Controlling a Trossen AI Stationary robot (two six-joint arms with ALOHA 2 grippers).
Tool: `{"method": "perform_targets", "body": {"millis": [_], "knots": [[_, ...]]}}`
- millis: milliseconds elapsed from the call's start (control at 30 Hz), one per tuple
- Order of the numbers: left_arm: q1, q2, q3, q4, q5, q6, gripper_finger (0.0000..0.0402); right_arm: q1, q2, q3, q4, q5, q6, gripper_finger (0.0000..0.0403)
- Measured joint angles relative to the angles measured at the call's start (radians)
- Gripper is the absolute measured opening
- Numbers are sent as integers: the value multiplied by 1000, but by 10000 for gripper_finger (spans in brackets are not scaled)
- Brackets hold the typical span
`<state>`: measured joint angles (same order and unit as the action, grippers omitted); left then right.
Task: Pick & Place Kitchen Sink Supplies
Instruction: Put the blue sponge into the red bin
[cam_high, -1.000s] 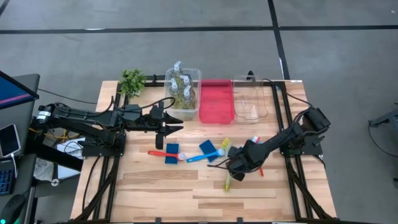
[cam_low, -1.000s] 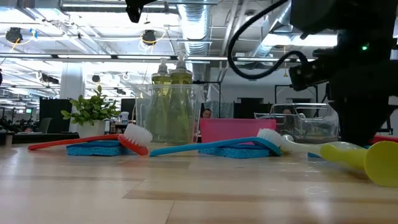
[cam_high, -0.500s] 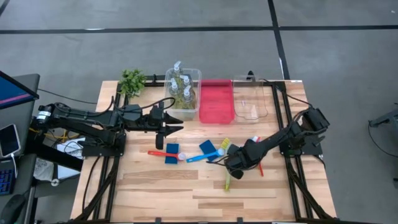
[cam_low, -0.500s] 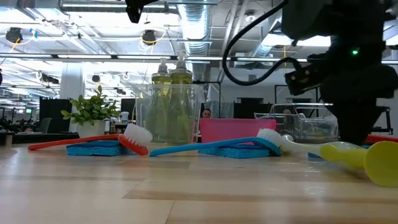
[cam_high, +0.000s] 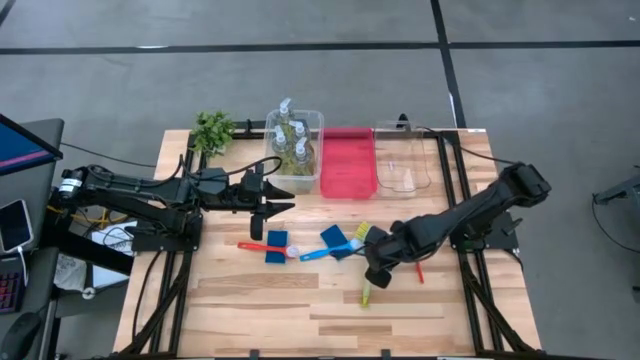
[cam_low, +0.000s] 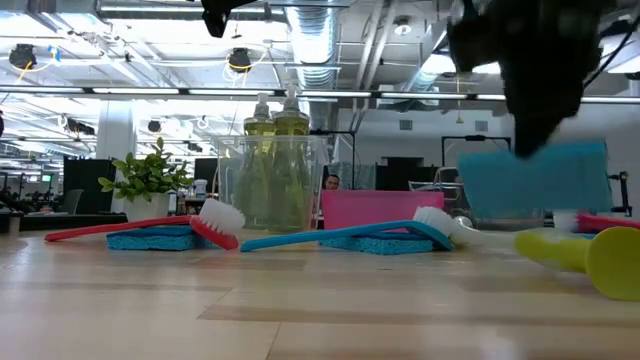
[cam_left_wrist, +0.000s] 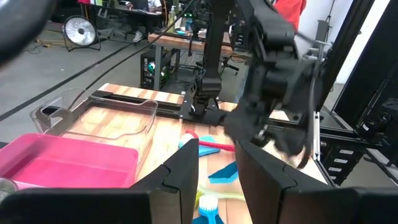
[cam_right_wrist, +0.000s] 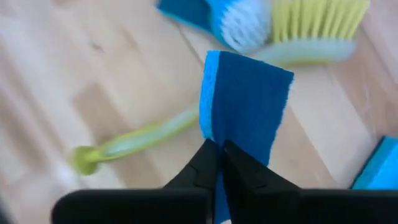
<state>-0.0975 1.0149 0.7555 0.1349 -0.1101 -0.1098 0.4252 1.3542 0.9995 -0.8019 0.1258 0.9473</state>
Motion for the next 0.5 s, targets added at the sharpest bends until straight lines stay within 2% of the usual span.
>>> {"method": "perform_targets", "body": {"millis": [67, 200, 500], "knots": [[0, 0, 0, 0, 0, 0, 108, 0, -32, 23, 2, 12, -20, 6], [0, 0, 0, 0, 0, 0, 108, 0, -93, 76, 3, 105, -78, 10], [0, 0, 0, 0, 0, -3, 108, -10, -208, 200, 12, 448, -225, 7]]}}
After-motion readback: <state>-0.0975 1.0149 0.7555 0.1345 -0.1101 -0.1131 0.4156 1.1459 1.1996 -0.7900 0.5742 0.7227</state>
